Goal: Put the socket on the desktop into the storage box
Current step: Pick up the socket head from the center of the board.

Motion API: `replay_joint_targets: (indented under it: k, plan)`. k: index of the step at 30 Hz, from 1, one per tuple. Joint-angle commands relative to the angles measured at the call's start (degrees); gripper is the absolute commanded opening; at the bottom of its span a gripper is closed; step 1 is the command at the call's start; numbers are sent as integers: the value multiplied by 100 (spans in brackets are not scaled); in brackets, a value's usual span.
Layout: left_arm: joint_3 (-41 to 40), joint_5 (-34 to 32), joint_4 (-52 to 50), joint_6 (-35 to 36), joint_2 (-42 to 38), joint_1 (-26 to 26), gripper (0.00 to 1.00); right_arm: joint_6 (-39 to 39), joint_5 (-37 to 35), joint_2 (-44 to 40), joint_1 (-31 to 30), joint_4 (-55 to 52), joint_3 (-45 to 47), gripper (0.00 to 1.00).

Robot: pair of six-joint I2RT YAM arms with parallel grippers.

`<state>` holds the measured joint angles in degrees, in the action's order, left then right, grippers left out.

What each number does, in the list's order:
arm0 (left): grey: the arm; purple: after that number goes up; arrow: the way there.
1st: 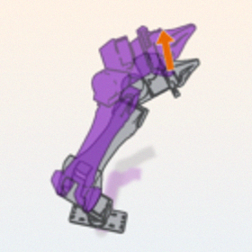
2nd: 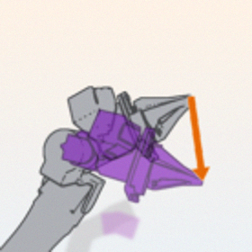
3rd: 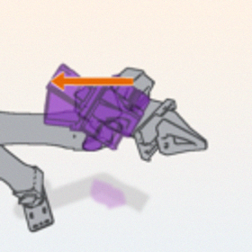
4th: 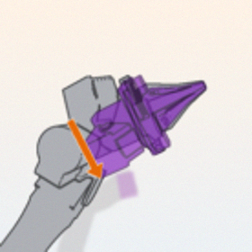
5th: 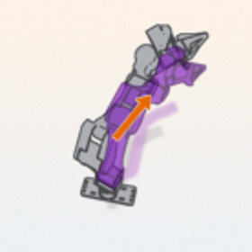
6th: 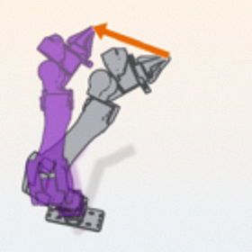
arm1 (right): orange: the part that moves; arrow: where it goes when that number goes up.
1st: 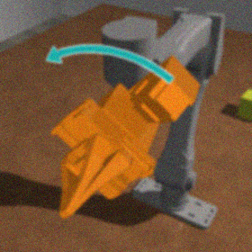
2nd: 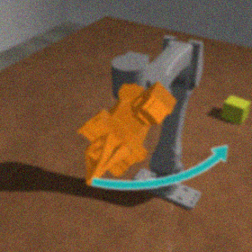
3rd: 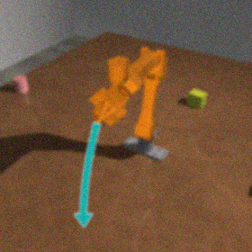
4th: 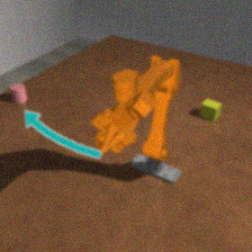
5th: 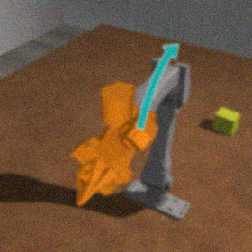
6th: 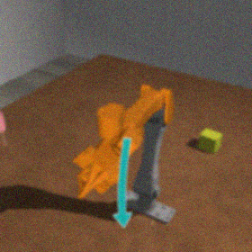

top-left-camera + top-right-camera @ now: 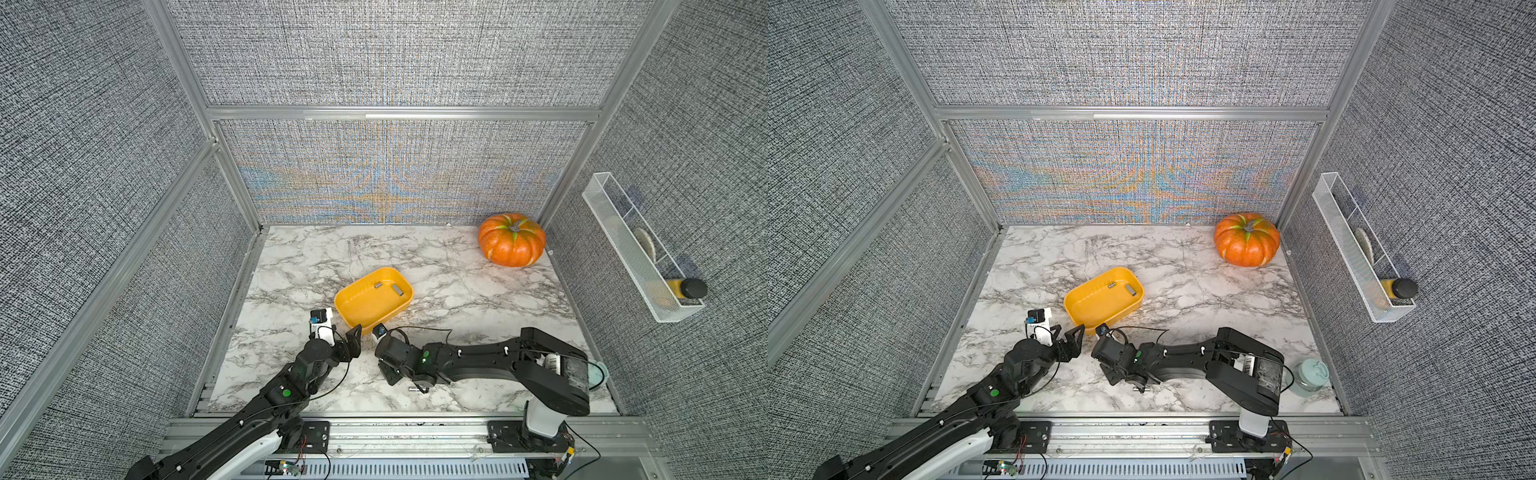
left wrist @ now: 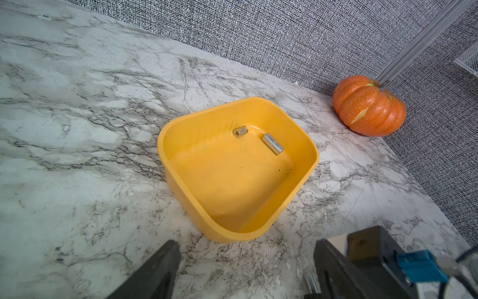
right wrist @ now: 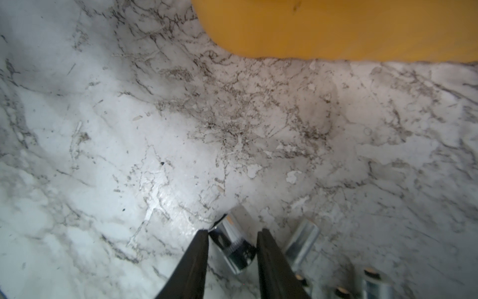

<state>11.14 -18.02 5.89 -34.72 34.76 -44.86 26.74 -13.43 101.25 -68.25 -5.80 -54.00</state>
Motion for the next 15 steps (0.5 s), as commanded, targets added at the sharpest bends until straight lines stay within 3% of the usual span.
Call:
replay_joint_targets:
  k: [1,15]
  plan:
    - [61,-35,60,23,2,3,86,-11,-26,20,-4,-20,-41,36]
    - [55,-52,61,18,-1,1,86,-27,-53,125,22,-43,-85,33]
